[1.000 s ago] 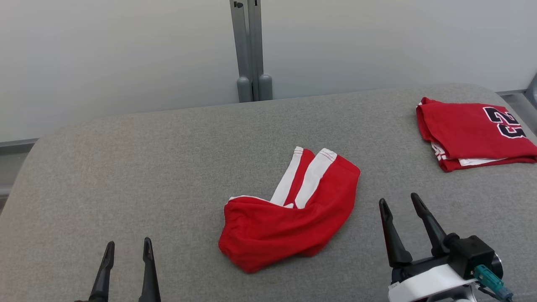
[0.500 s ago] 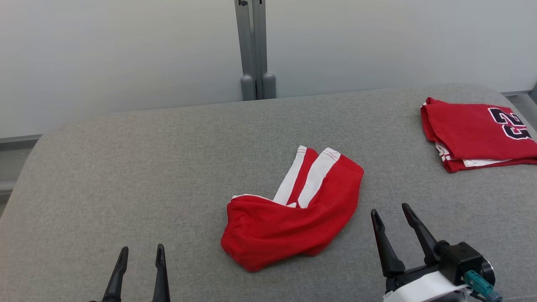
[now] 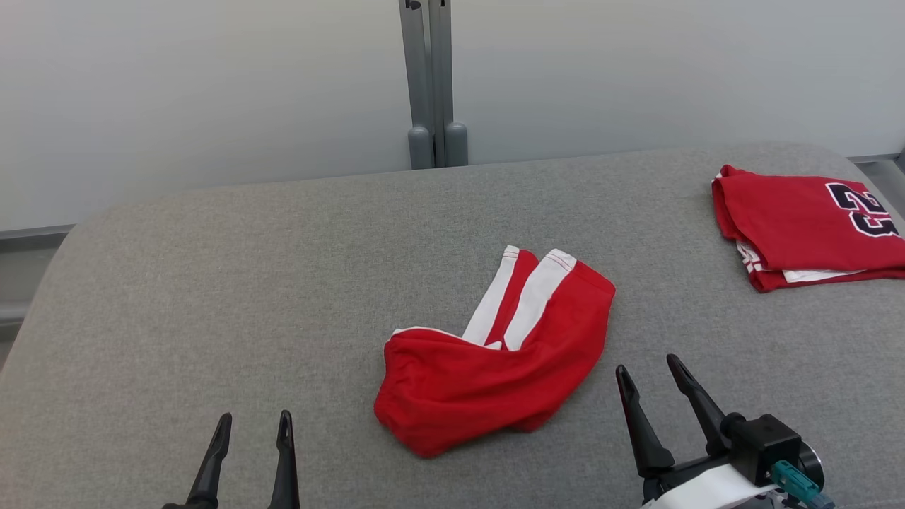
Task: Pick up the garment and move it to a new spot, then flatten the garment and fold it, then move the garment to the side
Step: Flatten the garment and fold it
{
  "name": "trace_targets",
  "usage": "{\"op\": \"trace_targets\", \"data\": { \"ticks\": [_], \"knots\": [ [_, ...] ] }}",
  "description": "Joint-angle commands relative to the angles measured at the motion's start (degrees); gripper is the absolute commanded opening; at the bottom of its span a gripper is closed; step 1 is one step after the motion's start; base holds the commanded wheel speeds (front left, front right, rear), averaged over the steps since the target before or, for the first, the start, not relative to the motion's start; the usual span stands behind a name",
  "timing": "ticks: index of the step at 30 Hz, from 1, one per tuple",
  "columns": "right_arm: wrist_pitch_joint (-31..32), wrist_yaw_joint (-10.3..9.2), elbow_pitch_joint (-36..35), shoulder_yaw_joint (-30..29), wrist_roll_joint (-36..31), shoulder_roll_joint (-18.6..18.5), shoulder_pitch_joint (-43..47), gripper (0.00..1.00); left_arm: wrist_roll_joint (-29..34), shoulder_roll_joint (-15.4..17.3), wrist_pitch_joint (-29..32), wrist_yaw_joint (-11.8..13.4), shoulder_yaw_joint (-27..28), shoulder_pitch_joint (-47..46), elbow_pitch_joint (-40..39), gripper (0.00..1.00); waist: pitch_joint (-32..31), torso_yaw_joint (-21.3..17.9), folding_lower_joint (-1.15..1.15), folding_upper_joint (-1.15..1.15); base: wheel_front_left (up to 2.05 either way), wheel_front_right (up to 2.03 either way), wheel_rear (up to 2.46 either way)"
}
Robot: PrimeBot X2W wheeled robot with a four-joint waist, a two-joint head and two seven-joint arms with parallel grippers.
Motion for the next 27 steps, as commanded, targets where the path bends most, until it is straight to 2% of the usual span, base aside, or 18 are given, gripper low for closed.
{"op": "trace_targets", "data": {
  "ticks": [1,27],
  "knots": [
    [0.03,0.02,0.19,0.06,0.48,-0.14,0.30,1.00,0.69,0.00,0.00,0.29,0.03,-0.81,0.08,1.00,0.04,-0.01,0.00,0.00,0.00,0.00,0.00],
    [0.02,0.02,0.64,0.55,0.91,-0.87,-0.92,1.00,-0.07,0.01,0.00,0.72,-0.58,-1.83,0.93,1.00,0.99,-0.77,0.00,0.00,0.00,0.00,0.00]
  ]
}}
